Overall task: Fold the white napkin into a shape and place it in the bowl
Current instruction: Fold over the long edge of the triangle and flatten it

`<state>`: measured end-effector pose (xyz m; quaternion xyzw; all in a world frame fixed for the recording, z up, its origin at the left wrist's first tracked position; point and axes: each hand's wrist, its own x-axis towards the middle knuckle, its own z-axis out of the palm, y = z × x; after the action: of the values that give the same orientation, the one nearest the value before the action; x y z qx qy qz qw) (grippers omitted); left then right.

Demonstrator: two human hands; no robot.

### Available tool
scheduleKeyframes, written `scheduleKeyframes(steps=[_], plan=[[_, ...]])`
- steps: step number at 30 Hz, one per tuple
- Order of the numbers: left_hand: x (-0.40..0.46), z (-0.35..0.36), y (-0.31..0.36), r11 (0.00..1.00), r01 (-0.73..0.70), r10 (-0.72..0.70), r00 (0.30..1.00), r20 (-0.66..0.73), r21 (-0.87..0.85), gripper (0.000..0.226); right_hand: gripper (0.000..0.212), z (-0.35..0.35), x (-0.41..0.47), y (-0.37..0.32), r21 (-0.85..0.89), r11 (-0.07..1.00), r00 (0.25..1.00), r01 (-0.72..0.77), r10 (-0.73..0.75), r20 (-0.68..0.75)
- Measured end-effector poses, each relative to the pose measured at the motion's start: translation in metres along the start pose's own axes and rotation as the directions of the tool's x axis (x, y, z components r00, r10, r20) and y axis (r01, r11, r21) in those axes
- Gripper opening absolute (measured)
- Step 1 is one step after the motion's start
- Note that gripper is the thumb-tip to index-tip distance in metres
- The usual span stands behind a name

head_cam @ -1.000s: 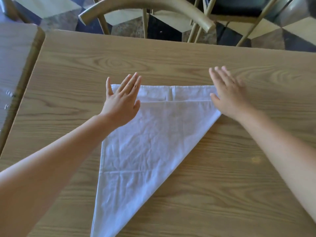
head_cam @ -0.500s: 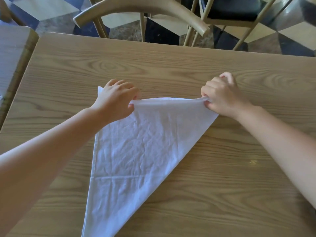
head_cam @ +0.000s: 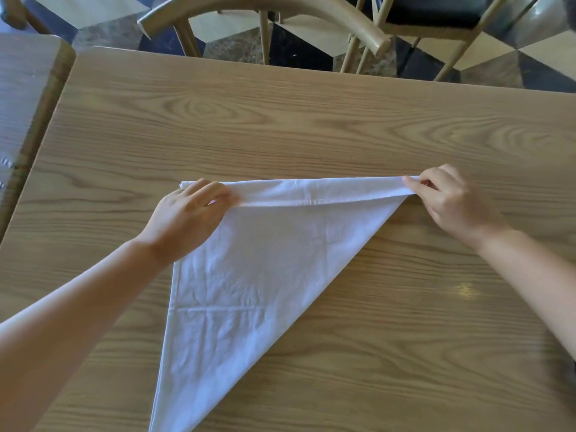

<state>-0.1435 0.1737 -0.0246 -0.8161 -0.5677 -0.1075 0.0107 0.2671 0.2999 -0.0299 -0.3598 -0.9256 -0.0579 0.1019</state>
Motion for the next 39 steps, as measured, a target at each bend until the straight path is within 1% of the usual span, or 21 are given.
scheduleKeyframes(steps=[2, 4, 5, 7, 9, 10, 11, 13, 15, 17, 19, 22, 25, 28, 31, 33, 34, 37, 39], plan=[[-0.008, 0.001, 0.001, 0.999, 0.026, -0.026, 0.999, -0.019, -0.020, 0.024, 0.037, 0.002, -0.009, 0.001, 0.005, 1.000, 1.000, -0.025, 0.025, -0.002], [-0.019, 0.003, 0.005, 0.997, 0.071, -0.072, 0.997, -0.019, -0.026, 0.034, 0.035, 0.002, -0.017, -0.003, -0.011, 0.999, 0.999, -0.040, 0.040, -0.019], [-0.025, 0.004, 0.009, 0.995, 0.098, -0.098, 0.995, -0.012, -0.019, 0.040, 0.035, 0.002, -0.019, -0.007, -0.024, 0.997, 0.997, -0.075, 0.074, -0.033], [-0.030, 0.006, 0.022, 0.985, 0.171, -0.171, 0.985, -0.003, -0.004, 0.047, 0.032, -0.001, -0.017, -0.022, -0.050, 0.980, 0.979, -0.190, 0.186, -0.089], [-0.020, 0.009, 0.044, 0.970, 0.241, -0.241, 0.971, 0.011, -0.010, 0.053, 0.031, -0.003, 0.000, -0.044, -0.013, 0.968, 0.960, -0.252, 0.248, -0.128], [-0.009, 0.012, 0.057, 0.966, 0.257, -0.256, 0.966, 0.034, -0.024, 0.056, 0.034, -0.001, 0.012, -0.057, 0.036, 0.970, 0.964, -0.241, 0.244, -0.110], [0.003, 0.016, 0.071, 0.963, 0.265, -0.263, 0.963, 0.058, -0.042, 0.059, 0.040, 0.002, 0.027, -0.071, 0.099, 0.970, 0.972, -0.220, 0.227, -0.060], [0.033, 0.027, 0.098, 0.961, 0.270, -0.264, 0.961, 0.087, -0.061, 0.062, 0.051, 0.010, 0.057, -0.101, 0.208, 0.954, 0.975, -0.217, 0.203, 0.086], [0.056, 0.037, 0.115, 0.956, 0.288, -0.280, 0.953, 0.115, -0.061, 0.061, 0.061, 0.018, 0.075, -0.125, 0.246, 0.931, 0.952, -0.270, 0.220, 0.211], [0.066, 0.044, 0.120, 0.947, 0.315, -0.302, 0.939, 0.162, -0.061, 0.063, 0.069, 0.027, 0.079, -0.135, 0.219, 0.918, 0.921, -0.330, 0.262, 0.288], [0.062, 0.048, 0.115, 0.948, 0.311, -0.295, 0.938, 0.185, -0.064, 0.065, 0.069, 0.029, 0.075, -0.133, 0.193, 0.920, 0.916, -0.340, 0.278, 0.289], [0.053, 0.046, 0.103, 0.959, 0.282, -0.271, 0.946, 0.178, -0.038, 0.065, 0.064, 0.027, 0.059, -0.120, 0.166, 0.909, 0.906, -0.381, 0.333, 0.260], [0.046, 0.043, 0.095, 0.950, 0.312, -0.300, 0.933, 0.198, -0.028, 0.064, 0.067, 0.023, 0.032, -0.098, 0.106, 0.884, 0.869, -0.456, 0.416, 0.268], [0.038, 0.042, 0.088, 0.926, 0.376, -0.366, 0.911, 0.190, -0.018, 0.066, 0.072, 0.017, 0.008, -0.077, 0.026, 0.841, 0.811, -0.540, 0.512, 0.284], [0.027, 0.038, 0.078, 0.869, 0.494, -0.483, 0.859, 0.167, -0.028, 0.072, 0.074, 0.015, -0.002, -0.066, -0.005, 0.770, 0.738, -0.638, 0.614, 0.279], [0.023, 0.036, 0.072, 0.809, 0.586, -0.573, 0.803, 0.165, -0.040, 0.077, 0.071, 0.013, -0.003, -0.063, 0.006, 0.722, 0.691, -0.691, 0.659, 0.295], [0.023, 0.035, 0.072, 0.770, 0.636, -0.623, 0.766, 0.159, -0.044, 0.079, 0.068, 0.013, -0.002, -0.063, 0.009, 0.717, 0.685, -0.697, 0.662, 0.303], [0.032, 0.036, 0.076, 0.612, 0.789, -0.779, 0.613, 0.134, -0.054, 0.077, 0.065, 0.012, 0.001, -0.064, 0.000, 0.722, 0.693, -0.692, 0.664, 0.282], [0.044, 0.037, 0.078, 0.490, 0.867, -0.858, 0.498, 0.125, -0.090, 0.075, 0.066, 0.013, 0.004, -0.061, 0.002, 0.719, 0.703, -0.695, 0.678, 0.215]])
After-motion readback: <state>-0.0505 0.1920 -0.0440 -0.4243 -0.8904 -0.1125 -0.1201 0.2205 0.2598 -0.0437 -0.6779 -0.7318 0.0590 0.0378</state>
